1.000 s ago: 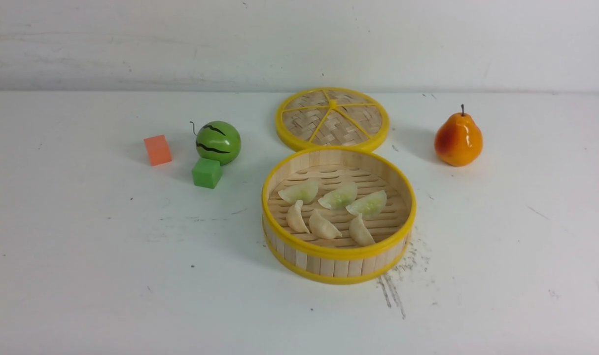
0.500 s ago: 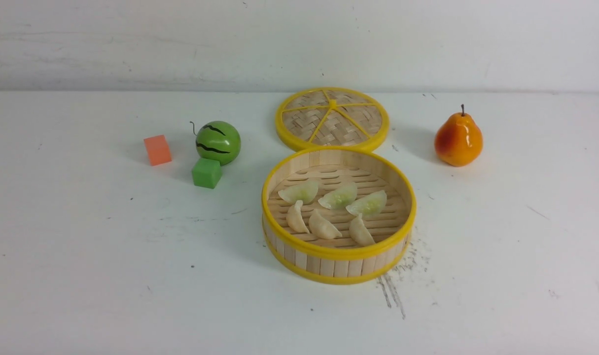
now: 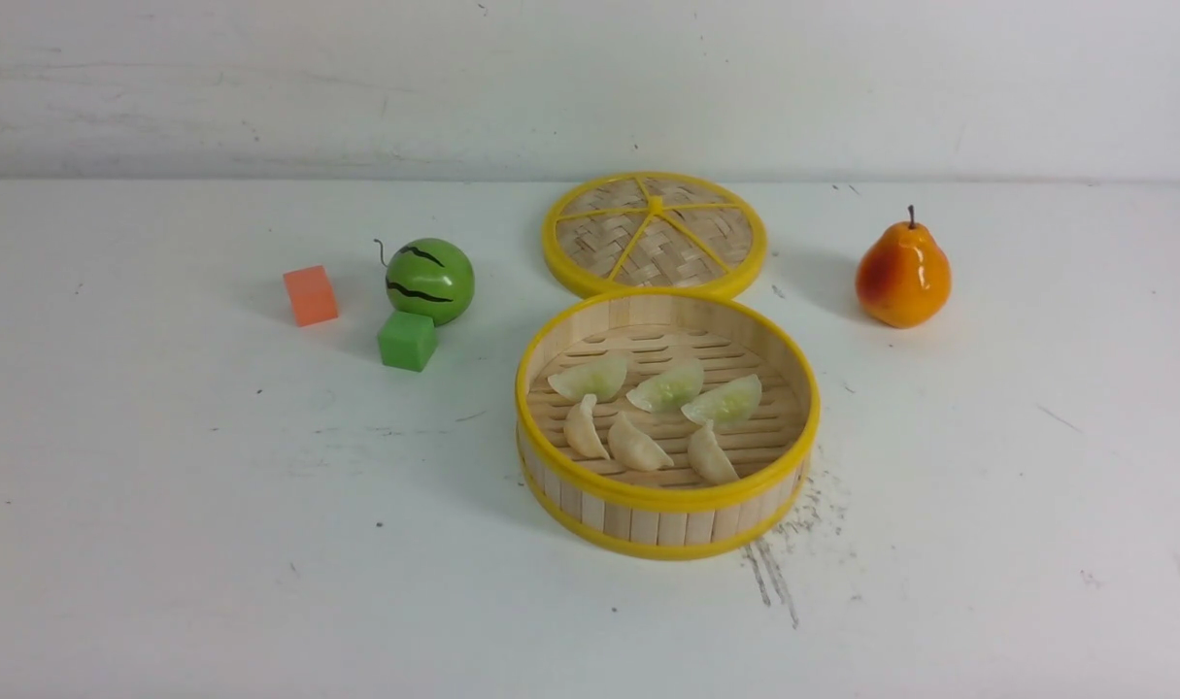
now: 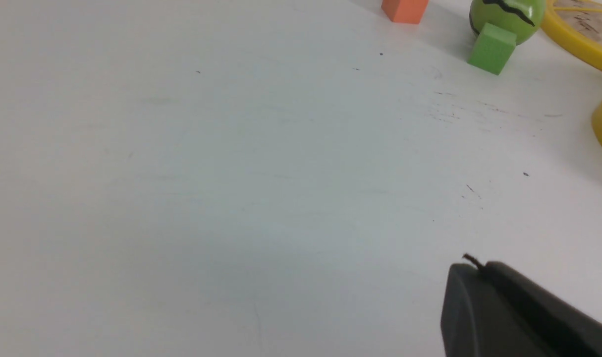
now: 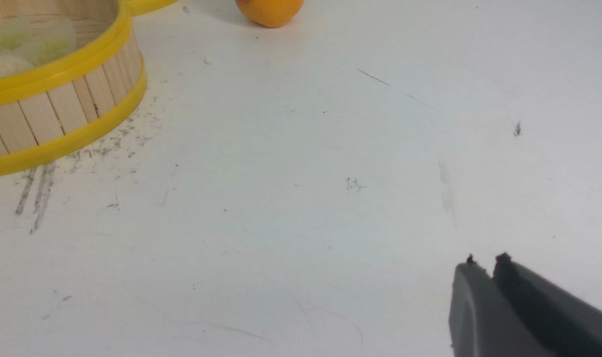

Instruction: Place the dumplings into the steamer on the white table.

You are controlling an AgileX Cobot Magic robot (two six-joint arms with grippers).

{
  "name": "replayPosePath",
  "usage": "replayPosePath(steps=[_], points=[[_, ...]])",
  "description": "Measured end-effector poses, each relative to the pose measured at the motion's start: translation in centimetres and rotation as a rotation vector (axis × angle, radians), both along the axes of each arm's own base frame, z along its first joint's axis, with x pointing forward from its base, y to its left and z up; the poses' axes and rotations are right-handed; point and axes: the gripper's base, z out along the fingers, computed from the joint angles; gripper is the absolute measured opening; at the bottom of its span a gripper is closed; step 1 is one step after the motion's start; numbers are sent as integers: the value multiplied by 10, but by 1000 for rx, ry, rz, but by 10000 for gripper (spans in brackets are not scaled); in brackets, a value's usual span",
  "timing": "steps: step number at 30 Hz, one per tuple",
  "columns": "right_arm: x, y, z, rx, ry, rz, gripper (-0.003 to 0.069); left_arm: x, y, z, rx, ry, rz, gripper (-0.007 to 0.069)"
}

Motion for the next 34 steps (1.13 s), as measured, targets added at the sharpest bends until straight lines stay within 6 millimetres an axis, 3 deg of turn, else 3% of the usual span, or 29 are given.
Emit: replayPosePath(steps=[34], points=[[0, 0, 0, 0, 0, 0, 97, 0, 0, 0, 2, 0, 0, -4]])
